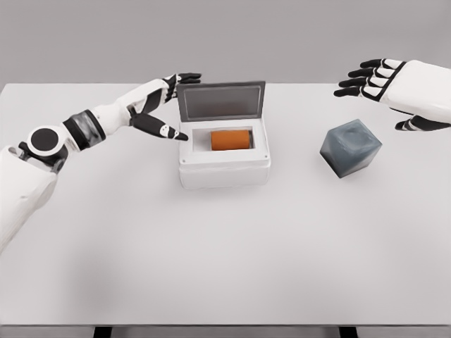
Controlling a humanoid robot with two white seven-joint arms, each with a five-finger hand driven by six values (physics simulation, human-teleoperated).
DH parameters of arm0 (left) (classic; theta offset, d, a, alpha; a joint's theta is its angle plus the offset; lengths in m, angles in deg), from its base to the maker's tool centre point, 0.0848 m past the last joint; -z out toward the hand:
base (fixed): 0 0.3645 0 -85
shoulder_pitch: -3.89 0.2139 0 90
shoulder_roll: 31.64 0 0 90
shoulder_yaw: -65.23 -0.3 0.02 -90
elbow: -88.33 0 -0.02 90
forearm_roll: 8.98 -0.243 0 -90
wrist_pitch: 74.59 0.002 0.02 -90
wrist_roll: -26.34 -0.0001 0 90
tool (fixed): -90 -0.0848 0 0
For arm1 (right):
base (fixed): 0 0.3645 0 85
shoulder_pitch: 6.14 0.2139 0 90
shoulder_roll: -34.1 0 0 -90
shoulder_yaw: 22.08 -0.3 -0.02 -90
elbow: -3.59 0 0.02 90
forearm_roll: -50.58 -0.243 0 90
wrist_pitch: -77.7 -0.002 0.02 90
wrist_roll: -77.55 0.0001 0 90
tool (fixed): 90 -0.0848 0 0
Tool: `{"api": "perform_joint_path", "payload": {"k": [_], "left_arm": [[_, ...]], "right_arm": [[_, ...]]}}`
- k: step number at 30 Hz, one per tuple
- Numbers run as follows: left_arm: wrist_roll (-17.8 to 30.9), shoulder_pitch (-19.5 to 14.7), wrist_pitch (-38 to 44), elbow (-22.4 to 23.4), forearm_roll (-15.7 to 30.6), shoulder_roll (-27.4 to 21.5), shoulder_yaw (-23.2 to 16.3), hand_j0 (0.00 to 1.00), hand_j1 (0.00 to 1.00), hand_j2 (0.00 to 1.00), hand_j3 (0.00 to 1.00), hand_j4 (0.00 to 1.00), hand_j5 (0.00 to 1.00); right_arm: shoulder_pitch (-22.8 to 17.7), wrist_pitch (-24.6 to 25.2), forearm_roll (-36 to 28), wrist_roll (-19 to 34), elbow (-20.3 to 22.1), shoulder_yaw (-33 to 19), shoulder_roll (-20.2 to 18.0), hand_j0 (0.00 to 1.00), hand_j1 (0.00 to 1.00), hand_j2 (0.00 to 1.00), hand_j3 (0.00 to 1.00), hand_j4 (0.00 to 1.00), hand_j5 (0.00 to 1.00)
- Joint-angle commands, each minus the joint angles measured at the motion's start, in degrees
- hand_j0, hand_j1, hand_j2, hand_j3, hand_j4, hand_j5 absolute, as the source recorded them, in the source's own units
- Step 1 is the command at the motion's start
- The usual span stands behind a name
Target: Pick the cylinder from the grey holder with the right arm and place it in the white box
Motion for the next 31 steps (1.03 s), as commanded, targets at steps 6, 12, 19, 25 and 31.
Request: {"api": "perform_joint_path", "payload": {"k": [6,12,19,25,31], "left_arm": [[0.63,0.0,-2.83,0.02,0.46,-0.41,-0.61,1.0,1.0,1.0,1.0,1.0,1.0],[0.63,0.17,-5.47,-0.59,0.72,-2.43,-0.52,1.0,1.0,1.0,1.0,1.0,1.0],[0.63,2.72,-12.67,-8.93,1.51,-9.9,-0.34,1.0,1.0,1.0,1.0,1.0,1.0],[0.46,10.37,-22.28,-20.1,2.92,-26.07,0.01,1.0,1.0,1.0,1.0,1.0,1.0],[0.46,14.5,-22.28,-20.81,2.39,-32.4,-0.08,1.0,1.0,1.0,1.0,1.0,1.0]], "right_arm": [[-0.09,0.23,-0.55,-0.03,0.03,-0.04,-0.13,1.0,1.0,1.0,1.0,1.0,1.0],[-0.09,0.23,-0.46,-0.03,0.12,-0.04,-0.22,1.0,1.0,1.0,1.0,1.0,1.0],[-0.18,0.14,-0.46,-0.03,0.12,-0.04,-0.14,1.0,1.0,1.0,1.0,1.0,1.0],[-0.18,0.14,-0.46,-0.03,0.12,-0.04,-0.22,1.0,1.0,1.0,1.0,1.0,1.0],[-0.35,0.14,-0.55,-0.03,0.12,-0.04,-0.13,1.0,1.0,1.0,1.0,1.0,1.0]]}}
